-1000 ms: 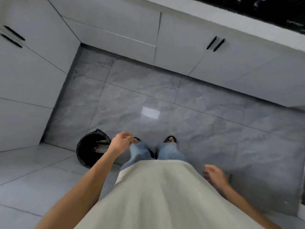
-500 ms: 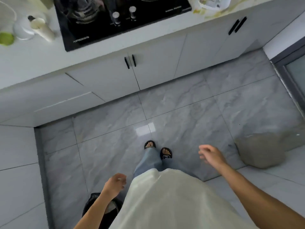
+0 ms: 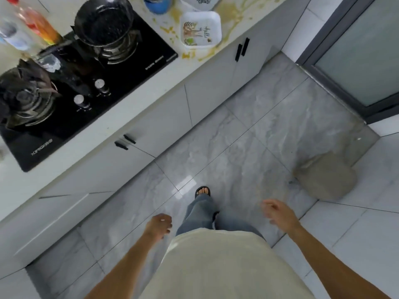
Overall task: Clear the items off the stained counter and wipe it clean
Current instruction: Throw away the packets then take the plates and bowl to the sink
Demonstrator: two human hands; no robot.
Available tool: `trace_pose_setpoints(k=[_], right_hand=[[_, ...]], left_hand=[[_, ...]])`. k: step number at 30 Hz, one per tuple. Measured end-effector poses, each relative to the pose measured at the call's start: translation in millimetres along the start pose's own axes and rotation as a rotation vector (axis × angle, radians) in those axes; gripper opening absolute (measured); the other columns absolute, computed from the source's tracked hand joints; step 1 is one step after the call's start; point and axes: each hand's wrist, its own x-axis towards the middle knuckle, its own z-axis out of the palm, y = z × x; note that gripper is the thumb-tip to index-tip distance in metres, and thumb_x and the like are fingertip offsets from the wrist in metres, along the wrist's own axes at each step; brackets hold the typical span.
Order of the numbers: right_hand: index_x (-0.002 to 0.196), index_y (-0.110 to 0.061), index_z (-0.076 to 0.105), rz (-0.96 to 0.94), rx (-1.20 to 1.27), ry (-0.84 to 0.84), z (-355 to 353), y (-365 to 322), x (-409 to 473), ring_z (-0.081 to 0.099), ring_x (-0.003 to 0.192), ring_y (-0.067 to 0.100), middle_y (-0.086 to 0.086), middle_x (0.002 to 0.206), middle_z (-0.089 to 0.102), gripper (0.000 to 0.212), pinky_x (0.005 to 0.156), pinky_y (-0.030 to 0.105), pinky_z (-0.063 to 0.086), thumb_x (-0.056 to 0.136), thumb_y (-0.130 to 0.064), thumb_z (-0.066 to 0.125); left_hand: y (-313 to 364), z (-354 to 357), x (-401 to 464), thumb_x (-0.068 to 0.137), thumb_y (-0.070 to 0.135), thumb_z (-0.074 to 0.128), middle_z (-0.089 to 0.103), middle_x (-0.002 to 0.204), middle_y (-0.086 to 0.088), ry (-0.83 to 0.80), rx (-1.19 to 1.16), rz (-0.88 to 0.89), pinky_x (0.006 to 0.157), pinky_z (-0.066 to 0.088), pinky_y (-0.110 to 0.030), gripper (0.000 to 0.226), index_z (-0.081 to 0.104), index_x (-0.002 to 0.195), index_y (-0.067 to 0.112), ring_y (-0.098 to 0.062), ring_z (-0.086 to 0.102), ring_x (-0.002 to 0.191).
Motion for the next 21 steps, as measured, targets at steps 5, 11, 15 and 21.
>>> trace_pose_setpoints(k=[5, 11, 15, 21], right_hand=[[0.122, 0.000, 0.066, 0.207, 0.192, 0.010, -14.1, 26.0, -2.5, 0.061, 0.074, 0.028, 0.020, 0.098, 0.071, 0.022, 0.063, 0.032, 0.042, 0.106, -0.005, 0.054], [0.124, 0.008, 0.060, 0.325, 0.327, 0.009, -54.0, 9.7, 17.4, 0.054, 0.066, 0.028, 0.022, 0.097, 0.065, 0.024, 0.058, 0.029, 0.035, 0.107, 0.005, 0.043], [0.128, 0.012, 0.058, 0.316, 0.349, 0.009, -95.6, -18.6, 58.2, 0.053, 0.059, 0.026, 0.021, 0.092, 0.064, 0.026, 0.048, 0.022, 0.038, 0.107, 0.008, 0.043], [0.123, -0.008, 0.068, 0.166, 0.191, 0.025, -151.2, -107.7, 134.6, 0.070, 0.088, 0.029, 0.016, 0.107, 0.074, 0.022, 0.076, 0.037, 0.053, 0.103, -0.011, 0.059]], left_hand=[[124.2, -13.3, 14.8, 0.105, 0.018, 0.061, 0.074, 0.103, -0.014, 0.014, 0.014, 0.175, 0.068, 0.050, -0.028, 0.013, 0.069, 0.109, 0.010, -0.023, 0.067, 0.079], [233.5, 1.0, 39.8, 0.105, 0.029, 0.058, 0.077, 0.104, -0.002, -0.017, 0.082, 0.303, 0.085, 0.058, -0.036, 0.011, 0.069, 0.105, 0.025, -0.020, 0.074, 0.091], [273.4, 15.1, 56.4, 0.105, 0.029, 0.058, 0.077, 0.106, -0.005, -0.013, 0.101, 0.276, 0.088, 0.059, -0.038, 0.012, 0.069, 0.106, 0.024, -0.021, 0.074, 0.091], [293.5, 25.3, 66.4, 0.106, 0.015, 0.058, 0.075, 0.105, -0.014, 0.041, 0.139, 0.167, 0.069, 0.053, -0.026, 0.023, 0.069, 0.122, 0.002, -0.028, 0.071, 0.090]])
